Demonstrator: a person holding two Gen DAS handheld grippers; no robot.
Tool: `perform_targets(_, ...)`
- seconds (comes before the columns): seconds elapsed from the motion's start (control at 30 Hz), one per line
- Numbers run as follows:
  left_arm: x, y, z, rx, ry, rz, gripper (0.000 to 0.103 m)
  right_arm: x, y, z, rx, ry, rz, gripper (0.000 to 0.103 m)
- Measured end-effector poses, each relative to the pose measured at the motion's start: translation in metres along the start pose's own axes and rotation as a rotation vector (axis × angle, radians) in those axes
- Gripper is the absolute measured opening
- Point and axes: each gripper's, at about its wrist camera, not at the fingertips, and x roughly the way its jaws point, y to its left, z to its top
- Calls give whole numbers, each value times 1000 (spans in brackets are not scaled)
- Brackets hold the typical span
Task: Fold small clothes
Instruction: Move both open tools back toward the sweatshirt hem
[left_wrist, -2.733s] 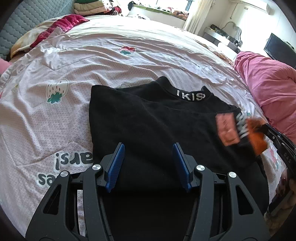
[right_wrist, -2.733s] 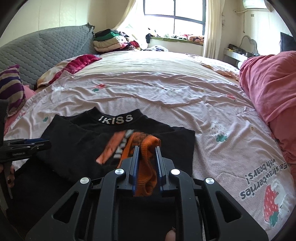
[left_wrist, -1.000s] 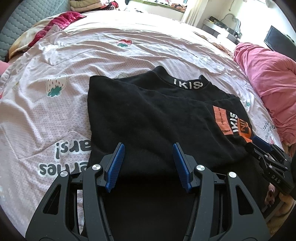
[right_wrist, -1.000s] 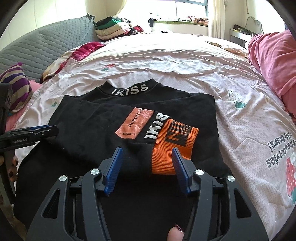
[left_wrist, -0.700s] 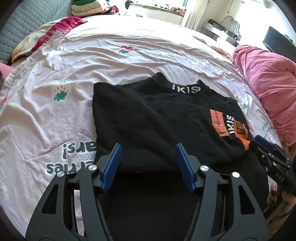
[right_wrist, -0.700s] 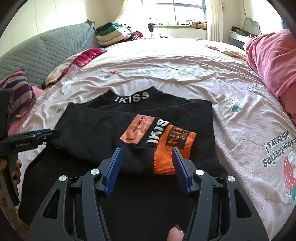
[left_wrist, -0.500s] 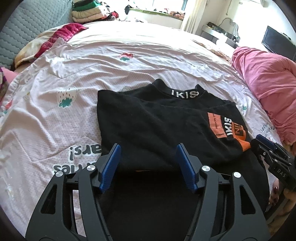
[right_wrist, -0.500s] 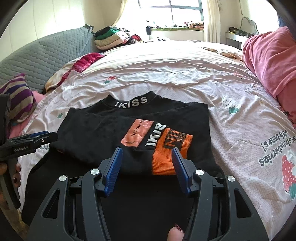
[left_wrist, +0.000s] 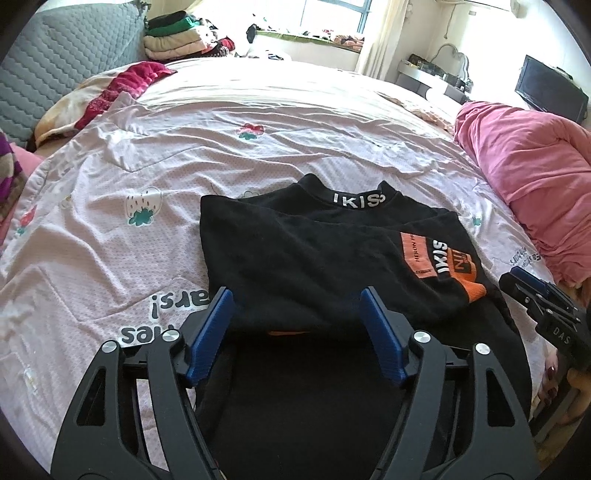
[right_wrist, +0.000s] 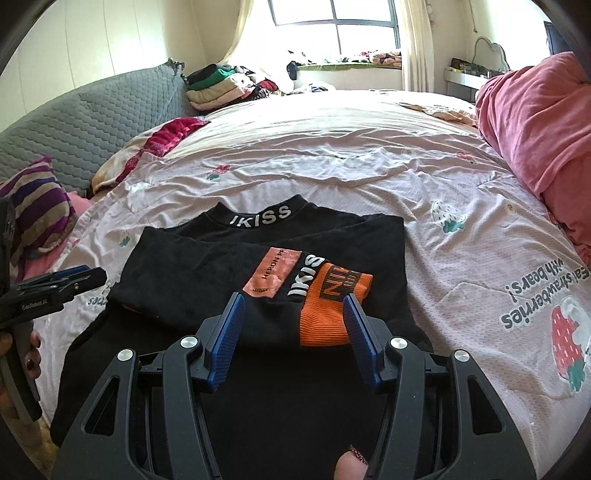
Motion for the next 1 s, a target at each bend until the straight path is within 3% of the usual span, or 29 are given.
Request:
perform_targets(0.07,-5,-1,0,1,-11,-3,68,-4,0,1,0,-7,-1,58)
perform_targets(0.1,-6,-2,-1,2,-14,-1,68,-6,0,1,1,-11,1,71)
perform_targets(0.13,-8,-3,-1,2,-18,-1,69,-10,0,1,3,-22,3,75)
perform_targets(0.43,-25,-4,-4,-7,-58,10,83,-31,0,3,0,-63,9,82)
perform_targets(0.53,-29,-3,-5,-14,-66,26,92,-36,1,3,-1,-66,10,83)
perform_targets(1.0,-52,-4,-10,10,-105,100,93,-60,2,1,-22,-90,24,83)
